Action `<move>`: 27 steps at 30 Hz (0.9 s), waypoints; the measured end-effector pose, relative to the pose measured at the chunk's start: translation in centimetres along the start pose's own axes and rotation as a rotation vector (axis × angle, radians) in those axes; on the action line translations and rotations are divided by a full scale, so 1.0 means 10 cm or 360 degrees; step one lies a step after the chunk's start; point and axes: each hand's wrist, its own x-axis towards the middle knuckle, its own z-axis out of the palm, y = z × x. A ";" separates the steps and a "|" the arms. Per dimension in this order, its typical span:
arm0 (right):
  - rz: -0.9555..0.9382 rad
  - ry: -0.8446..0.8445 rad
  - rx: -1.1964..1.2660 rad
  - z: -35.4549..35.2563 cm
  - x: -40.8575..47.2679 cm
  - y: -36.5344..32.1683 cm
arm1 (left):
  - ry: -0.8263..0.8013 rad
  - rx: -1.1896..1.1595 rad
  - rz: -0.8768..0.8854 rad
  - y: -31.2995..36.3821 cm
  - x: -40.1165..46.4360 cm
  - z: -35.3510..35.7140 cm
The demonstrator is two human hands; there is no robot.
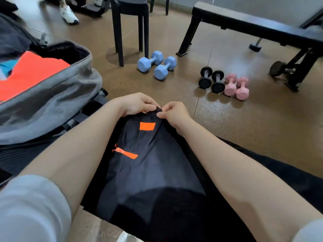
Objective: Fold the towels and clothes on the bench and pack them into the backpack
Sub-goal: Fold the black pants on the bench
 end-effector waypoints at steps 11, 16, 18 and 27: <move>-0.0381 0.0153 -0.0086 0.01 -0.08 0.03 | -0.0093 0.0032 0.0008 0.01 0.07 -0.01; -0.0755 0.0432 -0.0499 0.07 -0.15 0.10 | 0.0091 -0.0016 0.0076 -0.07 0.04 0.01; -0.0825 0.0424 -0.0451 0.12 -0.19 0.13 | 0.0408 0.0137 0.0050 -0.12 0.07 0.05; -0.0930 -0.0358 -0.1092 0.12 -0.52 0.31 | 0.1164 0.0657 -0.0098 0.17 -0.21 0.31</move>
